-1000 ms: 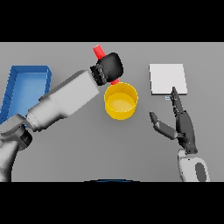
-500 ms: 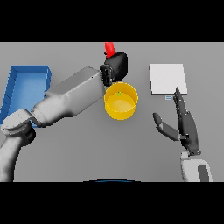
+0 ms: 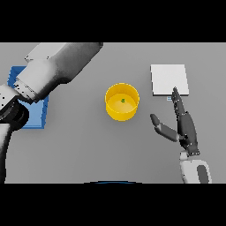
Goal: Pick up the red beaker and tilt it to pour out 1 green nut into yellow bowl. Pick up the yellow bowl and place it on the metallic measuring scale.
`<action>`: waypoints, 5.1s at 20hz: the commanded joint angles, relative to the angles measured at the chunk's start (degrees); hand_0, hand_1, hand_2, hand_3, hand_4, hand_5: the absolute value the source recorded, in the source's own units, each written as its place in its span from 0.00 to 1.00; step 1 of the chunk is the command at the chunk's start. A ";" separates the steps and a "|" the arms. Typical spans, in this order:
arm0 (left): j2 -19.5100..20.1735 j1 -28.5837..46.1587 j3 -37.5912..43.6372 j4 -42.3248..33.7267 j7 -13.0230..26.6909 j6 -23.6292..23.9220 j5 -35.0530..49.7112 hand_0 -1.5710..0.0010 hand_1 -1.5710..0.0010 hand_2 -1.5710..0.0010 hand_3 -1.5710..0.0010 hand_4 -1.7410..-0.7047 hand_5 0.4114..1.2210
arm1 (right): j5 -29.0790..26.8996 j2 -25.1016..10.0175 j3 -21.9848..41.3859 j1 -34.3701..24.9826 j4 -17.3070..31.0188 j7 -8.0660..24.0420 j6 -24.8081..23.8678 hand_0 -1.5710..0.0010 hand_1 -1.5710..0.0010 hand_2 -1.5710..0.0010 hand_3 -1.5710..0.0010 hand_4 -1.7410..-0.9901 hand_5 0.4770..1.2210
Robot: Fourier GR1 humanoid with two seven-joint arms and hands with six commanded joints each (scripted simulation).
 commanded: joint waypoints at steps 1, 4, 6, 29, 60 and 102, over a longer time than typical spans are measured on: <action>0.45 -1.39 2.71 2.51 1.32 -0.04 1.65 0.00 0.00 0.00 0.00 0.02 1.00 | 0.16 0.14 0.24 -0.12 0.23 0.66 0.05 1.00 1.00 1.00 1.00 0.83 0.10; 3.82 -4.83 14.67 9.75 5.90 -4.19 10.81 0.00 0.00 0.00 0.03 0.01 1.00 | -0.17 0.15 0.29 -1.62 0.91 -0.01 0.35 1.00 1.00 1.00 1.00 0.85 0.13; 7.60 -4.70 23.72 13.53 8.84 -5.26 18.78 0.00 0.00 0.00 0.04 0.01 1.00 | -0.90 -0.35 -0.12 -1.91 1.56 0.08 0.98 1.00 1.00 1.00 1.00 0.85 0.14; 14.13 46.51 54.60 -5.23 30.65 18.94 64.09 0.00 0.00 0.00 0.00 0.00 0.91 | 0.38 -2.22 0.75 -1.77 3.15 -2.24 2.08 1.00 1.00 1.00 1.00 0.76 0.27; 14.99 65.00 50.45 -38.10 41.31 9.12 71.68 1.00 1.00 1.00 1.00 0.90 0.34 | 23.17 -17.60 12.78 -18.58 8.77 1.39 9.99 1.00 1.00 1.00 1.00 0.80 0.20; 16.39 64.02 50.96 -35.73 39.11 6.21 72.06 1.00 1.00 1.00 1.00 0.92 0.37 | 37.71 -17.20 33.35 -46.53 35.74 -8.23 29.08 0.06 0.06 0.14 0.25 0.05 0.97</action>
